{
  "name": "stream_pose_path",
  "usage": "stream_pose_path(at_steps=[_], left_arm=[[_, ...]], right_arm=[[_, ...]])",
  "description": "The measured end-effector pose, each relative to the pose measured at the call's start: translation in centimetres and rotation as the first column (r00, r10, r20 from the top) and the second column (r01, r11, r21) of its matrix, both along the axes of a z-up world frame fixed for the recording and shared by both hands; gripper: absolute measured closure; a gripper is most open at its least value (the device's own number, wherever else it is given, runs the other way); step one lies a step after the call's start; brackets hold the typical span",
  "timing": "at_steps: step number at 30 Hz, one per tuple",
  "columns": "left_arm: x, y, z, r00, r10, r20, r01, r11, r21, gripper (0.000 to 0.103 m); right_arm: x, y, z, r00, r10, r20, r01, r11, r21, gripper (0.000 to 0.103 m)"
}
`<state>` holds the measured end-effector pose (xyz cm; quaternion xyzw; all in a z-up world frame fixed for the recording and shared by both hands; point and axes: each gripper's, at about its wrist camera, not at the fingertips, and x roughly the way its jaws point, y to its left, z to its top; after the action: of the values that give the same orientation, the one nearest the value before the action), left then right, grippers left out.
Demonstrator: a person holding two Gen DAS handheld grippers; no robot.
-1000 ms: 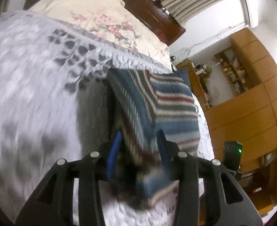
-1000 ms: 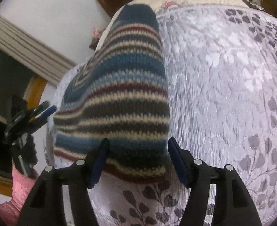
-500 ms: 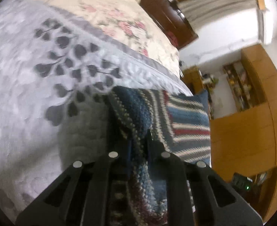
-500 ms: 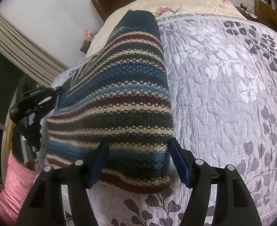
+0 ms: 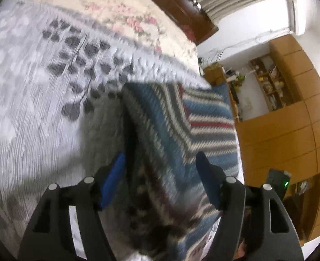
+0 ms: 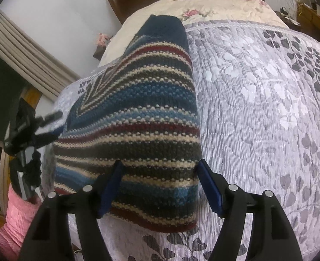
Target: Fold small clothes
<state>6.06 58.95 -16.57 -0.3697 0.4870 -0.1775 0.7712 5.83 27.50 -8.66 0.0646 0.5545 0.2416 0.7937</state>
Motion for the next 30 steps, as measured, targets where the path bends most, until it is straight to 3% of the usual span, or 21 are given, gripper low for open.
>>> stream_pose_path(at_steps=[10,15,24,30], left_arm=[[2.7,-3.0,-4.7,0.993,-0.090,-0.076,0.077,0.986,-0.151,0.035],[4.1,-3.8,-6.3,0.991,-0.094,-0.091,0.074,0.975,-0.209,0.030],[2.1,-4.6,-4.9,0.989,-0.137,-0.047,0.128,0.980,-0.153,0.030],[2.5,-5.0,-5.9,0.990,-0.127,-0.055,0.113,0.972,-0.208,0.030]], right_arm=[[0.9,0.0,-0.2,1.000,-0.005,-0.001,0.005,1.000,0.015,0.028],[1.8,-0.5,-0.3,1.000,-0.013,-0.005,0.014,0.999,0.041,0.019],[5.1,1.3,-0.8,0.999,0.034,-0.016,-0.033,0.998,0.058,0.006],[8.0,1.8,-3.2,0.993,0.070,-0.091,-0.056,0.988,0.146,0.004]])
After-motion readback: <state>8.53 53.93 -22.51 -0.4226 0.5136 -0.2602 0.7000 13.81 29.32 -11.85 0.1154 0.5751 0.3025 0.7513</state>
